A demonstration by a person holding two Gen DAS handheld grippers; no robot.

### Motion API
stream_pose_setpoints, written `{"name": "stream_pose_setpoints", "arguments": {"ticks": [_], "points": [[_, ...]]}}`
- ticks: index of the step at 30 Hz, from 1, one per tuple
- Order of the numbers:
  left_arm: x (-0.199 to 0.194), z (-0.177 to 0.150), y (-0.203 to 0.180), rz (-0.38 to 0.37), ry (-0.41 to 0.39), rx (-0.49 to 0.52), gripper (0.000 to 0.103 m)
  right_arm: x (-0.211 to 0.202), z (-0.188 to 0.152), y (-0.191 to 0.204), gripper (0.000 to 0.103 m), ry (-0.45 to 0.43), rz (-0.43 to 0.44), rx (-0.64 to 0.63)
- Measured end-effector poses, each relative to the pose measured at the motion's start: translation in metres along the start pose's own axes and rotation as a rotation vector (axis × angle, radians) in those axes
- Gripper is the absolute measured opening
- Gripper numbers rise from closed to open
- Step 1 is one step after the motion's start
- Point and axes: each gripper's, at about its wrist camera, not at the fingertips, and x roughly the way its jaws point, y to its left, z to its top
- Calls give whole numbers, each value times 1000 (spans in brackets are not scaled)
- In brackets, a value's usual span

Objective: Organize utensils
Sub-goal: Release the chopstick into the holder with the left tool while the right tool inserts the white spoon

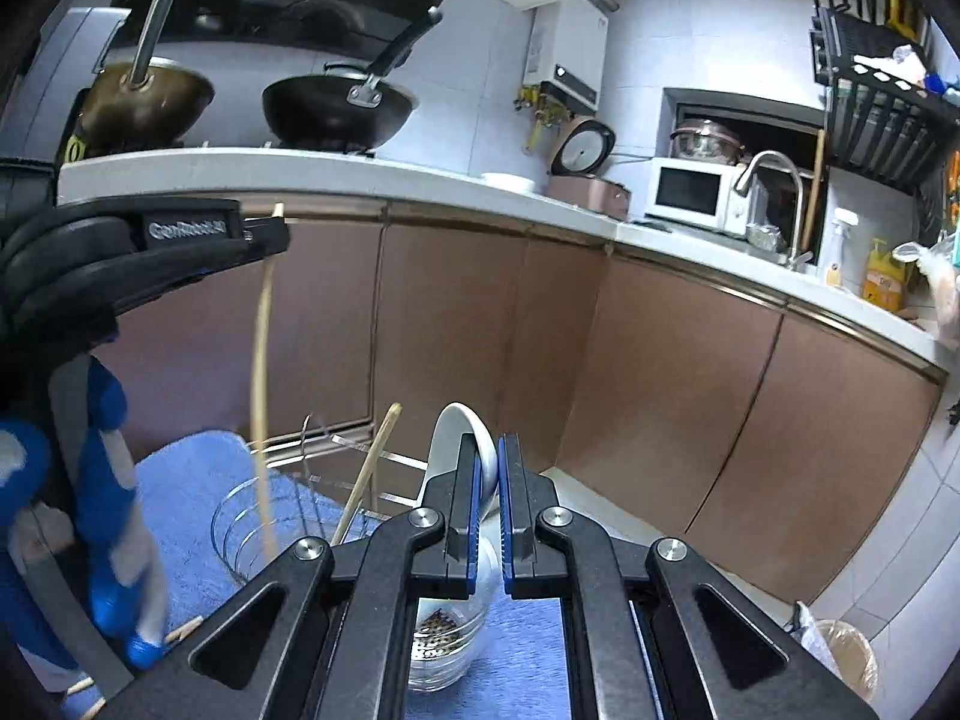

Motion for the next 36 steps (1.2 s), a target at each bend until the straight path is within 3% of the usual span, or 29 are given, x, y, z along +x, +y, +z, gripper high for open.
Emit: {"name": "stream_pose_setpoints", "arguments": {"ticks": [5, 10, 21, 26, 30, 36], "points": [[0, -16, 7, 15, -2, 4, 6, 10, -13, 4, 7, 26, 24, 9], [-13, -18, 12, 14, 12, 22, 8, 8, -18, 2, 16, 38, 39, 32], [-87, 20, 33, 5, 29, 64, 32, -41, -6, -11, 21, -7, 42, 72], [-137, 31, 53, 63, 45, 114, 42, -77, -3, -20, 21, -19, 54, 100], [-170, 35, 72, 116, 69, 126, 43, -105, -5, -24, 27, -18, 67, 123], [-213, 30, 95, 180, 109, 145, 43, -138, -15, -17, 27, 0, 92, 122]]}}
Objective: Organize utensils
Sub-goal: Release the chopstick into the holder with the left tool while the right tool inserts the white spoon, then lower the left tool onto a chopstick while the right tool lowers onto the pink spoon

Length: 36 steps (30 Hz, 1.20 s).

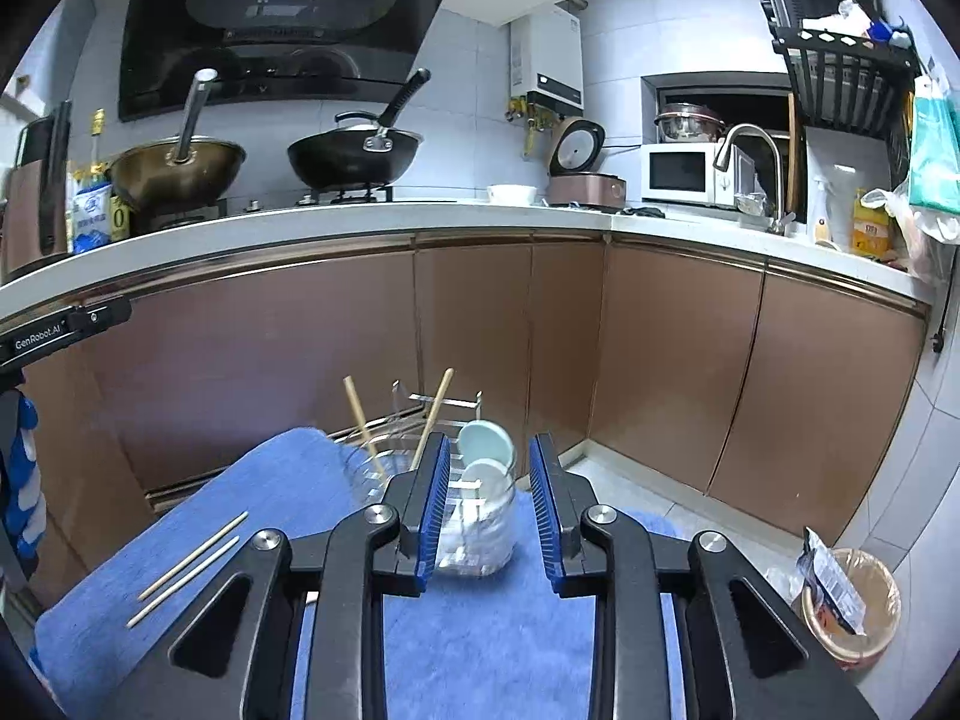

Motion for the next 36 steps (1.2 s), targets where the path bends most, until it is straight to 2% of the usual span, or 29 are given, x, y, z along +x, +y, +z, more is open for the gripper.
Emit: {"name": "stream_pose_setpoints", "arguments": {"ticks": [10, 21, 24, 27, 36], "points": [[-43, -34, 30, 44, 92, 14, 43, -47, -17, 18, 31, 8, 63, 26], [-87, -49, 41, -25, 140, 25, 43, -89, -30, 25, 32, 14, 90, 64], [-84, -52, 41, -58, 178, 50, 43, -91, -35, 27, 35, 32, 111, 79], [-70, -60, 40, -83, 251, 79, 43, -80, -42, 34, 35, 74, 142, 91], [0, -97, 34, -137, 469, 106, 42, -26, -70, 57, 35, 212, 222, 97]]}}
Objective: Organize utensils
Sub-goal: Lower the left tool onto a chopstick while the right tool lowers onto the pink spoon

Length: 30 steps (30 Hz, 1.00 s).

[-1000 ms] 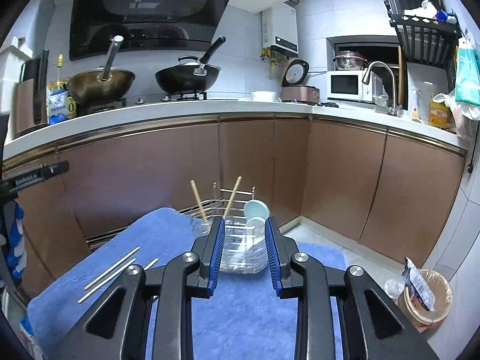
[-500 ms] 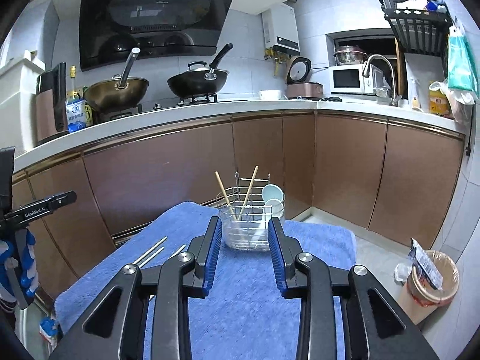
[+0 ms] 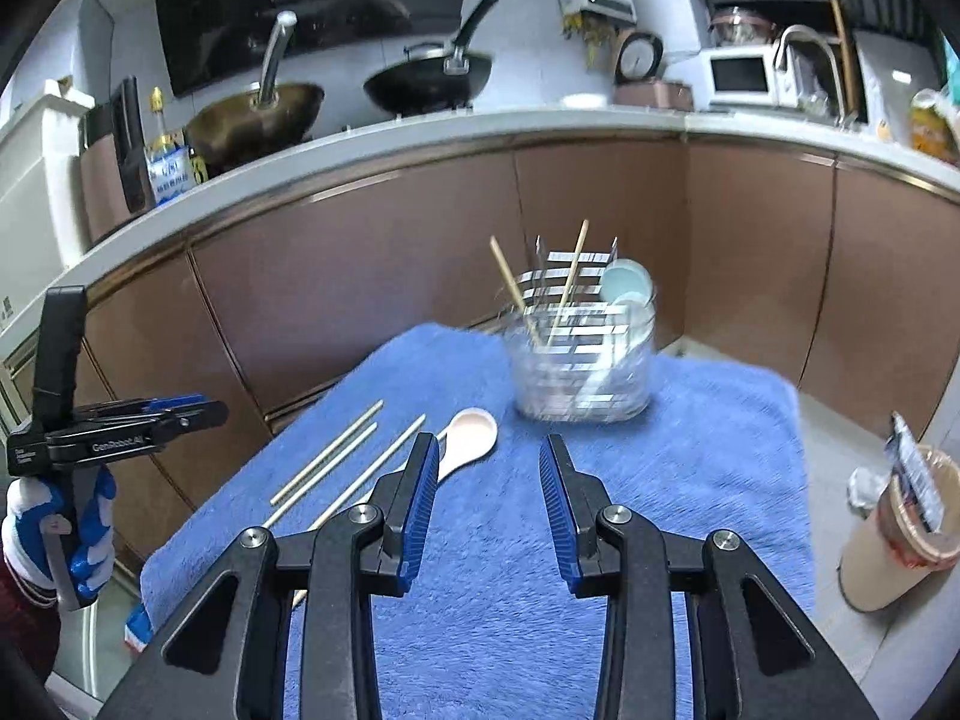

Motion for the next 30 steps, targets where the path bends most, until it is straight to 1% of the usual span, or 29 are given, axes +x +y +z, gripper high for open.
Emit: {"name": "stream_pose_setpoints", "arguments": {"ticks": [7, 10, 15, 19, 22, 24, 27, 30], "points": [[80, 15, -5, -59, 190, 13, 42, 59, -6, -11, 35, 109, 65, 54], [114, 26, -6, -67, 254, 17, 42, 89, -7, -17, 35, 157, 96, 70], [157, 41, -6, -59, 319, 44, 42, 144, -9, -23, 35, 223, 135, 97], [185, 51, -7, -56, 366, 67, 42, 182, -8, -28, 35, 250, 153, 124], [203, 57, -9, -53, 403, 93, 37, 206, -7, -31, 35, 265, 164, 139], [212, 57, -10, -48, 429, 112, 33, 217, -6, -32, 35, 271, 177, 141], [224, 57, -11, -52, 464, 121, 28, 229, -5, -33, 35, 278, 189, 141], [231, 57, -10, -56, 476, 130, 27, 235, -7, -34, 31, 284, 197, 136]]}}
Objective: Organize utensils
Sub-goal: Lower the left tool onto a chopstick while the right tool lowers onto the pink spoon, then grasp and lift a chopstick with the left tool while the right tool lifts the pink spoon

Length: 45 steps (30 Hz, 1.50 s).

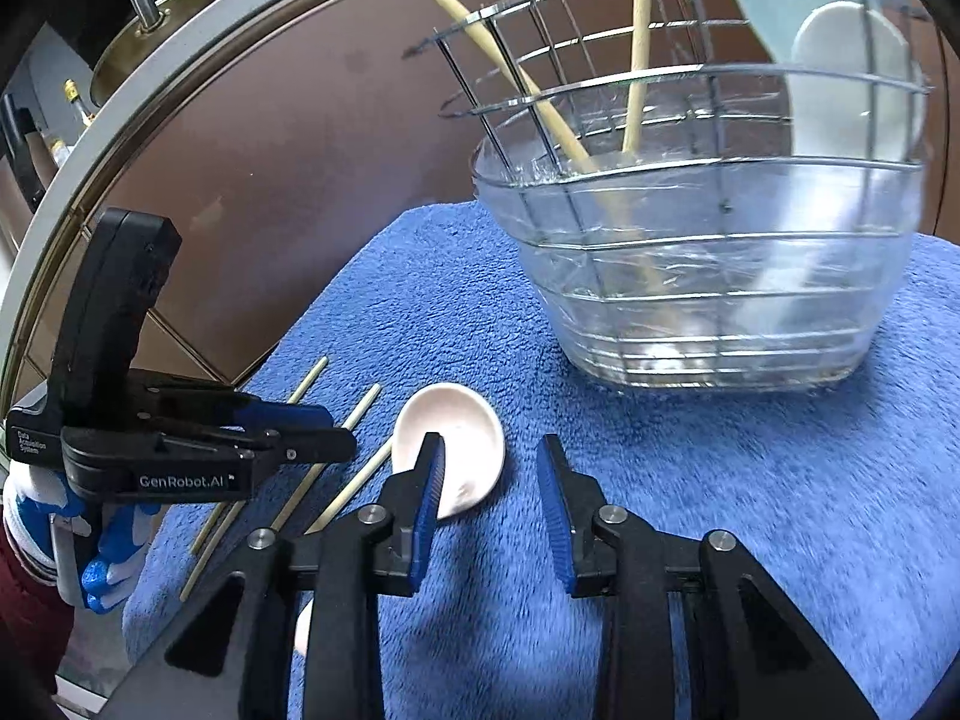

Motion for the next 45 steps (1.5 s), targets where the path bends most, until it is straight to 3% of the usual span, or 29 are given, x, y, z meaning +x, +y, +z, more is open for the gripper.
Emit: {"name": "stream_pose_setpoints", "arguments": {"ticks": [5, 8, 13, 20, 26, 30, 37, 45], "points": [[3, 4, -1, 9, 16, 18, 25, 10, 4, 0, 28, 18, 9, -18], [5, 7, -1, 26, 23, 29, 16, 15, 5, 2, 26, 28, 11, -26], [5, 7, -11, 62, 24, 43, 9, 27, 9, 5, 9, 58, 19, -23], [-2, -5, -20, 73, -25, 35, 5, 20, 4, 9, 7, 42, 10, -31], [-47, -26, -13, 30, -177, -17, 5, -22, -2, 17, 6, -33, -19, -41], [-88, -45, -23, 47, -290, -26, 5, -58, -11, 21, 5, -85, -41, -56], [-159, -93, -53, 132, -458, -17, 5, -118, -35, 43, 6, -172, -89, -82], [-201, -145, -88, 205, -616, 31, 5, -190, -65, 60, 5, -246, -138, -99]]}}
